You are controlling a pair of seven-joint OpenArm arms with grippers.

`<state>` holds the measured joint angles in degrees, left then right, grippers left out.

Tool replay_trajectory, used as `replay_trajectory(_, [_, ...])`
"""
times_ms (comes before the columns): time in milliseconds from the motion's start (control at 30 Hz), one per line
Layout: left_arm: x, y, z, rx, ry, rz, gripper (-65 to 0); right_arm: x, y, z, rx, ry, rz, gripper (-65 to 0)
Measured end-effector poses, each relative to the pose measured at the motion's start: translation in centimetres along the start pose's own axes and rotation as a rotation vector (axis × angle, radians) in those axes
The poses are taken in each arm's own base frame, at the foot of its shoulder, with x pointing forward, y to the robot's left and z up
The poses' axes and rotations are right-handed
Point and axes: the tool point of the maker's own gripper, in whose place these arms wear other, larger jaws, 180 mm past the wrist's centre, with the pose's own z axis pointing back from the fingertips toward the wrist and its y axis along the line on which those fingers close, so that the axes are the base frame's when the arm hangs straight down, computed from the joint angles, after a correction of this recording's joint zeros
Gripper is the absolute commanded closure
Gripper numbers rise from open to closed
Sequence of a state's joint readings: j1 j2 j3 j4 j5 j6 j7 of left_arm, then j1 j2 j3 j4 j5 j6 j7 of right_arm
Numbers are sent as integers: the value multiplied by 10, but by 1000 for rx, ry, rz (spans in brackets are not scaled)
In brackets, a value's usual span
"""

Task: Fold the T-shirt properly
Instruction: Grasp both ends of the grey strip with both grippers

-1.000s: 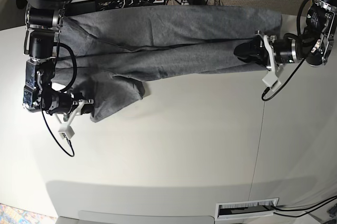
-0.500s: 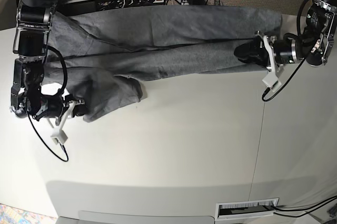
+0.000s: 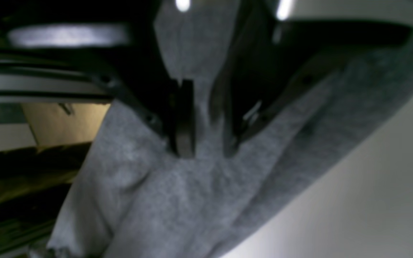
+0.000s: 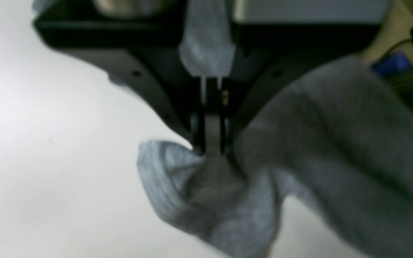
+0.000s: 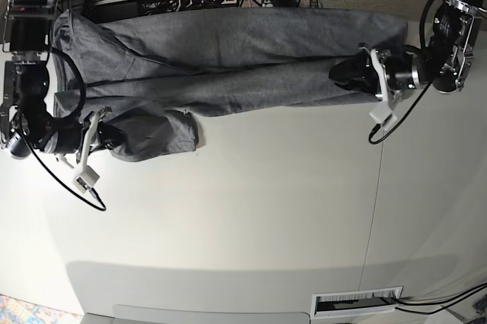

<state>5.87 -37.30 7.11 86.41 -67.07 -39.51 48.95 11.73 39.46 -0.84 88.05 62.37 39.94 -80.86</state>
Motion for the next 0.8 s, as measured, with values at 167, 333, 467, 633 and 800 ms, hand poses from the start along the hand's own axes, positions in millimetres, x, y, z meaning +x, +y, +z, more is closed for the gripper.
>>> replay_trajectory(167, [-1, -2, -6, -4, -2, -1, -132, -2, 14, 29, 22, -115, -25, 0])
replay_trajectory(333, [1, -7, -12, -18, -16, 4, -133, -20, 9, 63, -44, -187, -91, 0])
replay_trajectory(467, [2, -5, -12, -11, -19, -1, -132, -35, 13, 83, -88, -205, -108, 0])
replay_trajectory(633, [5, -2, -12, 9, -35, -19, -133, -50, 21, 88, -98, -174, -111, 0])
replay_trajectory(800, [4, -1, -12, 11, -32, -20, -133, -71, 16, 79, -153, -104, -136, 0])
